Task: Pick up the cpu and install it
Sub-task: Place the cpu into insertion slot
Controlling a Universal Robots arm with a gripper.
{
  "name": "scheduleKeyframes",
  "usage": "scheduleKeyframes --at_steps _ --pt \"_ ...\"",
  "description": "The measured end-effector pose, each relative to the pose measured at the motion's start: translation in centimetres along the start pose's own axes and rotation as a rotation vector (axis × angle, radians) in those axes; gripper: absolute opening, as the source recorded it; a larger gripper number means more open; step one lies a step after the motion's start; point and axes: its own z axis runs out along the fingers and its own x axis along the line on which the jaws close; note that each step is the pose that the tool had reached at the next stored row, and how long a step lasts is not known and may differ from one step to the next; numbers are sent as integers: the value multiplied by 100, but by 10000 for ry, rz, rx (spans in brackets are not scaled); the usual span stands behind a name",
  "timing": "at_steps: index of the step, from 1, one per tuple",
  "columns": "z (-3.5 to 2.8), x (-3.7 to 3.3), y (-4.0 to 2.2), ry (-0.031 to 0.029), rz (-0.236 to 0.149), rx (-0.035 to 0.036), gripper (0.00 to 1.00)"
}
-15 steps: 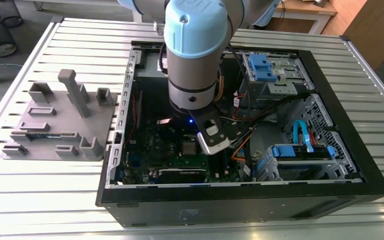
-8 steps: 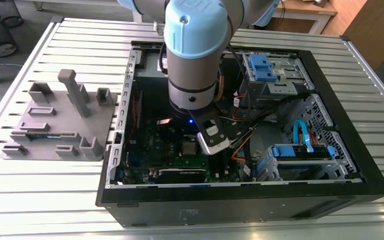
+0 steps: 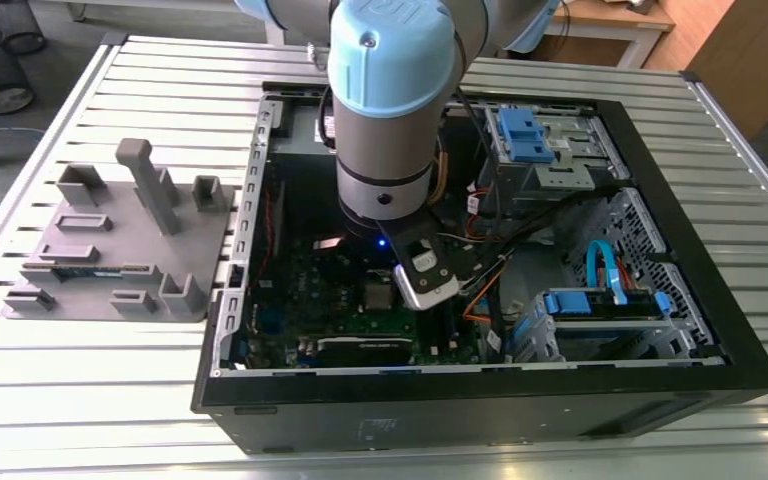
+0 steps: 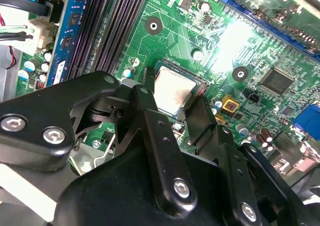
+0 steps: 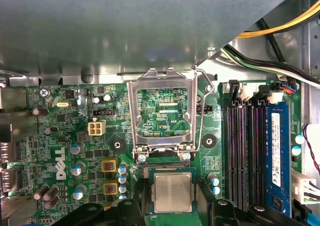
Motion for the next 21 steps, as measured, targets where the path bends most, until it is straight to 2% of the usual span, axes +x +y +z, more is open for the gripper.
scheduleKeyframes --at_steps 6,7,21 --pt "0 0 0 0 0 0 50" --pt "0 0 0 1 0 1 44" --pt "2 0 0 0 0 0 39"
